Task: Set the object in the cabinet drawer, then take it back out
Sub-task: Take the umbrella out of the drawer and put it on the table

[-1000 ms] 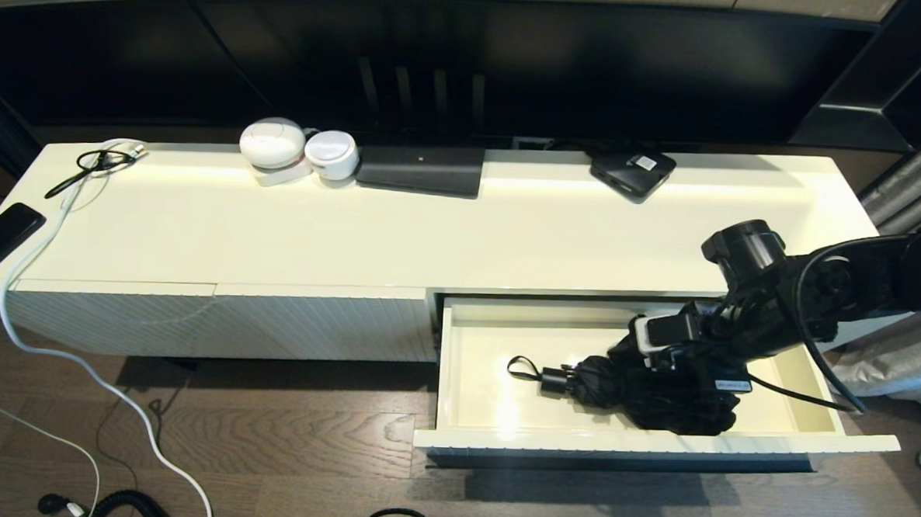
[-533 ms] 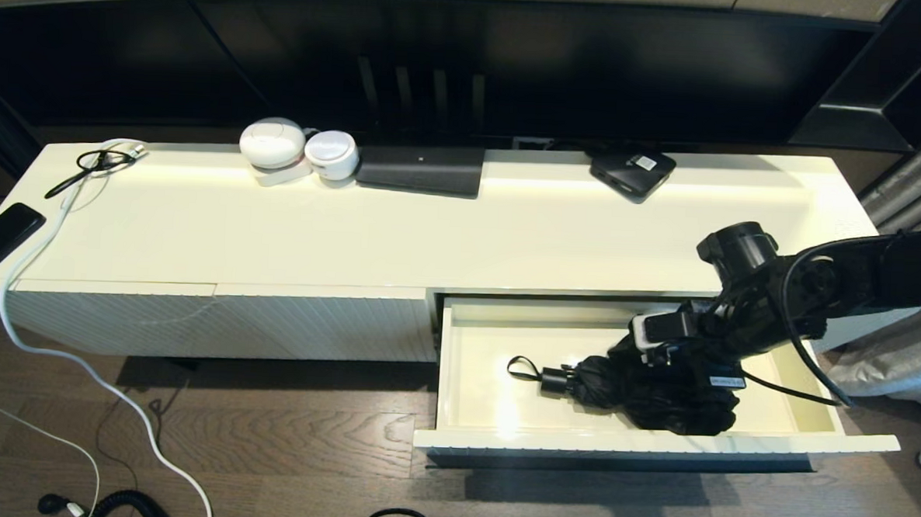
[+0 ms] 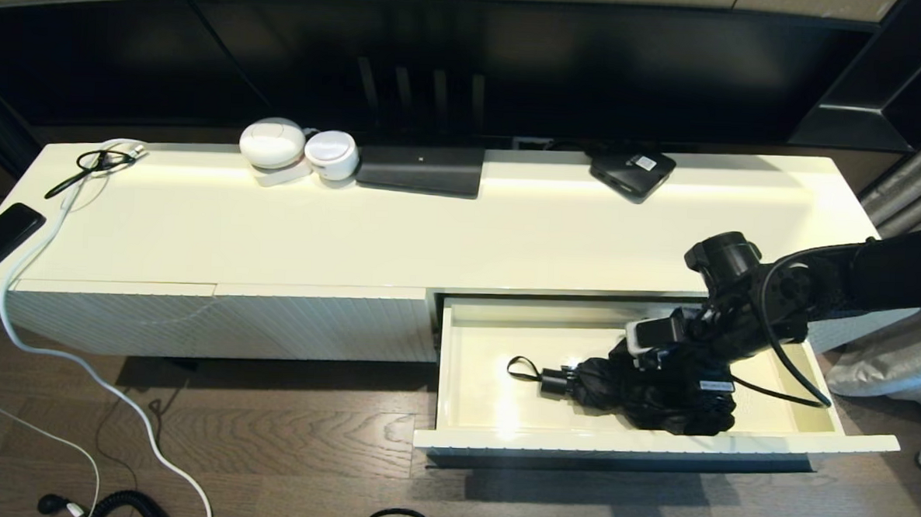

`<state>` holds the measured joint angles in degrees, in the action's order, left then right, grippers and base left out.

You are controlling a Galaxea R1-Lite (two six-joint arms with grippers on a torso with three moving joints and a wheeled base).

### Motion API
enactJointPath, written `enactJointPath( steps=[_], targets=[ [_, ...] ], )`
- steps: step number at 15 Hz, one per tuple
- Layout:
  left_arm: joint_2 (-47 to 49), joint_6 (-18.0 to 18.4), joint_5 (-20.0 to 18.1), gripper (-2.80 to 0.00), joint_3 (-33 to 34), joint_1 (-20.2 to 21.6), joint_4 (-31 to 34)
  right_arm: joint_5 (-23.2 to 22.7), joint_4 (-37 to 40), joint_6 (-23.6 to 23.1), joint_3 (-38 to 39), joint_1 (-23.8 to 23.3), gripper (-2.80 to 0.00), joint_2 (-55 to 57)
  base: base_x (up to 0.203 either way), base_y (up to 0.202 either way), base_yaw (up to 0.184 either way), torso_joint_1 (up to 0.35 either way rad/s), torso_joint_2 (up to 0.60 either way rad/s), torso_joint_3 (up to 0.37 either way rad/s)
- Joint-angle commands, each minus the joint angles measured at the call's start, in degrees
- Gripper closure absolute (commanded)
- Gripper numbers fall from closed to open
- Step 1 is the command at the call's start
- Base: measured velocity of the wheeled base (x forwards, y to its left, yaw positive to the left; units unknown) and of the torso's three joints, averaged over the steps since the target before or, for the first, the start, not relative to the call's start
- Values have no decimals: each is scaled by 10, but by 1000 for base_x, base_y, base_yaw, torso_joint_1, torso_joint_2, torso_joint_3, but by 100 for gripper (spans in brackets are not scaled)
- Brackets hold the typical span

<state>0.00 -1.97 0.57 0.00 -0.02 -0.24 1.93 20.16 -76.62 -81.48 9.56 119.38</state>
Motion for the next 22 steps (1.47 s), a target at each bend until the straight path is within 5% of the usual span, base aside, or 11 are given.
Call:
enactJointPath(
  steps=[1,6,7,22],
  targets=[
    [0,0,0,0,1,0,0,0,1,-4,0,0,-280,6,0,0,0,0,0,0],
    [0,0,0,0,1,0,0,1,-4,-1,4,0,-280,14,0,0,0,0,0,0],
    [0,0,0,0,1,0,0,1,-4,2,5,0,0,15,0,0,0,0,0,0],
    [0,0,0,0,1,0,0,2,-3,2,68,0,0,-85,0,0,0,0,0,0]
  ],
)
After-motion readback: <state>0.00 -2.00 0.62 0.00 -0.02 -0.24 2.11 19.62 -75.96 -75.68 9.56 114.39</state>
